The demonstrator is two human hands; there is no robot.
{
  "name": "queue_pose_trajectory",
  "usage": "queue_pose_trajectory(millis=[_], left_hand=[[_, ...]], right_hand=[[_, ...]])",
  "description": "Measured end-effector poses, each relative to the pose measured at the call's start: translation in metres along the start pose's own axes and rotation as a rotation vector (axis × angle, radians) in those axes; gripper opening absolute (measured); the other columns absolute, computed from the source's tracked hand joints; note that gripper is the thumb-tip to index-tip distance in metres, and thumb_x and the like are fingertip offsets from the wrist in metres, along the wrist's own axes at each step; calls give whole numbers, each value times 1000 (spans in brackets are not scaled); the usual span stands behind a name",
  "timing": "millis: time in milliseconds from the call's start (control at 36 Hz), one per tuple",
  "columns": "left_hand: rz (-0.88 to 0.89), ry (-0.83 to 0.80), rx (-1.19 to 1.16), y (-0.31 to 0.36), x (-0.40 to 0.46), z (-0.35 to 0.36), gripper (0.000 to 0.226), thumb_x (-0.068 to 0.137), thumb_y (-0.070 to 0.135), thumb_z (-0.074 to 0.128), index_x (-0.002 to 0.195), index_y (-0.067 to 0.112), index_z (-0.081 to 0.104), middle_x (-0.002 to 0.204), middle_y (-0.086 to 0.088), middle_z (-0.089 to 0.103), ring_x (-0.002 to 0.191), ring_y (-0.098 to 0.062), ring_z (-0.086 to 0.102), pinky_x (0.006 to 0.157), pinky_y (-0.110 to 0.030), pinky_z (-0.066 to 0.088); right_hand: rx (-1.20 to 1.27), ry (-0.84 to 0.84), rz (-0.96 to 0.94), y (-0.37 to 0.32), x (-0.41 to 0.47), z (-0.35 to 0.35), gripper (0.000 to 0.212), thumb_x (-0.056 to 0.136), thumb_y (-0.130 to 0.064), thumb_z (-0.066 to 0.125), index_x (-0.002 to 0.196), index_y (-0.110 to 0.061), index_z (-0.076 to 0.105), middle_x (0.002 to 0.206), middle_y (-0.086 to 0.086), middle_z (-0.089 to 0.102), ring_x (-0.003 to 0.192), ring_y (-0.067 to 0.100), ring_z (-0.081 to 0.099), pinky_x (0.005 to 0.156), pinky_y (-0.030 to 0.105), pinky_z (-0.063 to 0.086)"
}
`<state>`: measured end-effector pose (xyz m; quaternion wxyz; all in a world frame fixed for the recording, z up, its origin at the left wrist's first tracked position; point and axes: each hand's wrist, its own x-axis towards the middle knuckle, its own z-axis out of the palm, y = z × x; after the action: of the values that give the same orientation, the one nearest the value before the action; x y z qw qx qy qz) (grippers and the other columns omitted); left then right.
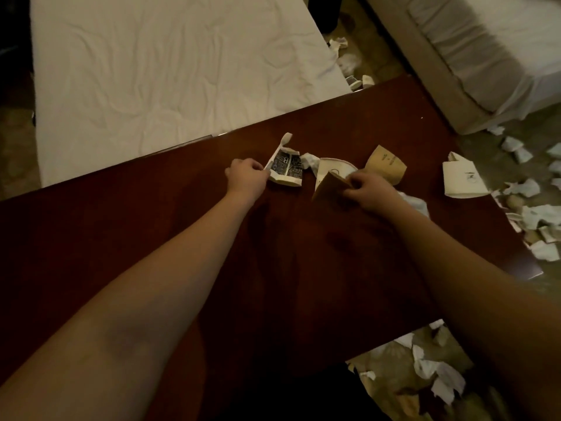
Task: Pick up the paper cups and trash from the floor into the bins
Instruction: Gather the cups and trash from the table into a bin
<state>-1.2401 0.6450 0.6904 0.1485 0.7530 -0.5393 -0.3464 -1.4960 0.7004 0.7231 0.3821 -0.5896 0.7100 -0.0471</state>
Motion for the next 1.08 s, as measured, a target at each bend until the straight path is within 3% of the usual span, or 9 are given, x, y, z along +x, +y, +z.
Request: queue_pose_trajectory(millis=[83, 194, 333, 500, 639, 722, 806, 972, 1083], left_hand=[[-31, -11, 12, 16, 18, 6, 21, 92, 30, 64, 107, 16, 70, 134, -10, 49, 126, -30, 44, 101, -38, 42], [-88, -55, 0, 26, 35, 16, 9, 89, 28, 68, 94, 21, 64, 127, -8, 53, 114, -27, 54, 95, -42, 51], [-101, -114, -7, 32, 47, 26, 16, 90, 22, 68, 105, 17, 64, 113, -5, 60, 98, -19, 59, 68, -29, 48], [-61, -128, 70, 40, 50, 33, 14, 91, 20, 68, 101, 16, 60, 105, -4, 63, 92, -20, 60, 66, -32, 46], [-26, -127, 104, 39, 42, 37, 16, 91, 21, 69, 101, 15, 57, 101, -4, 60, 86, -18, 55, 56, -26, 36], [-48, -136, 64, 38, 37, 39, 21, 89, 21, 71, 97, 15, 53, 101, -5, 60, 85, -18, 55, 59, -28, 38], [-100, -144, -42, 36, 34, 41, 32, 87, 19, 74, 104, 15, 48, 104, -6, 57, 81, -17, 53, 55, -27, 36], [-242, -145, -168, 30, 30, 44, 60, 89, 13, 73, 136, 10, 36, 128, -13, 55, 113, -30, 58, 79, -34, 50], [-203, -199, -99, 26, 29, 44, 39, 90, 14, 70, 127, 9, 57, 118, -10, 63, 100, -24, 61, 81, -36, 53]], right_hand=[[-135, 9, -19, -4, 28, -23, 34, 96, -24, 61, 128, -14, 61, 151, 5, 39, 131, 25, 44, 95, 31, 45], [-325, -108, -45, -13, 58, -31, 39, 95, -37, 60, 129, -17, 60, 152, 8, 40, 137, 29, 39, 113, 50, 36], [-246, -201, 33, -23, 75, -24, 48, 90, -38, 68, 130, -18, 51, 123, 6, 58, 106, 22, 56, 96, 39, 51], [-200, -208, 63, -24, 76, -9, 69, 88, -35, 71, 144, -13, 37, 130, 10, 56, 97, 18, 53, 77, 28, 48], [-136, -157, 85, -20, 61, 5, 62, 88, -34, 72, 138, -14, 41, 107, 3, 55, 86, 16, 58, 62, 23, 48], [-48, -129, 88, -12, 51, 16, 67, 86, -32, 74, 140, -18, 38, 119, 7, 60, 90, 19, 62, 76, 34, 59], [42, -105, 85, -3, 39, 27, 81, 85, -29, 76, 150, -21, 29, 131, 9, 56, 92, 18, 62, 74, 31, 58], [107, -149, 182, 20, 21, 36, 74, 88, -37, 72, 149, -14, 37, 137, 10, 52, 106, 22, 56, 74, 28, 48], [97, -185, 216, 30, 18, 36, 80, 87, -39, 73, 153, -18, 32, 150, 11, 34, 121, 28, 50, 79, 27, 48]])
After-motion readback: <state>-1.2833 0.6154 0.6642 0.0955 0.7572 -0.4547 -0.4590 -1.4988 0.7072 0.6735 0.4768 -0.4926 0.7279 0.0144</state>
